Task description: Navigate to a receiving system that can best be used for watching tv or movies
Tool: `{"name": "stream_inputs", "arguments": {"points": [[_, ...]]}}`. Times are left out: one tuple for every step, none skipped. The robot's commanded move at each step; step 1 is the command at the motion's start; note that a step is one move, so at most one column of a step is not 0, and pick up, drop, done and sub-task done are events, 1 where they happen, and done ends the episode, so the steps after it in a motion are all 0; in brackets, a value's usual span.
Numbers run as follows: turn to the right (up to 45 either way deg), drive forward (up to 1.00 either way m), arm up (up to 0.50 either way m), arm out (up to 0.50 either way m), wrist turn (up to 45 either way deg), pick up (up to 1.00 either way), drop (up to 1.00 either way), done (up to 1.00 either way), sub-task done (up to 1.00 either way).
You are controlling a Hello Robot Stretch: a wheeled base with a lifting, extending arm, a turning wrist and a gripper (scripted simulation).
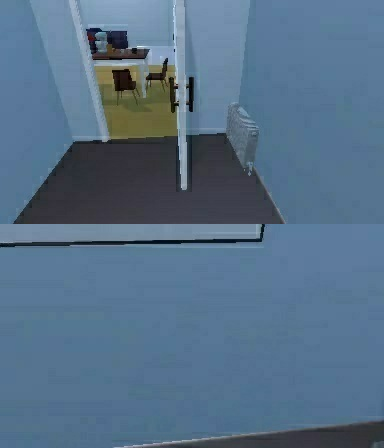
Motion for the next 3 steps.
{"name": "stream_inputs", "arguments": {"points": [[0.0, 0.60, 0.00, 0.00, 0.0, 0.00, 0.00, 0.00, 0.00], [-39.0, 0.00, 0.00, 0.00, 0.0, 0.00, 0.00, 0.00, 0.00], [0.0, 0.80, 0.00, 0.00, 0.0, 0.00, 0.00, 0.00, 0.00]]}}
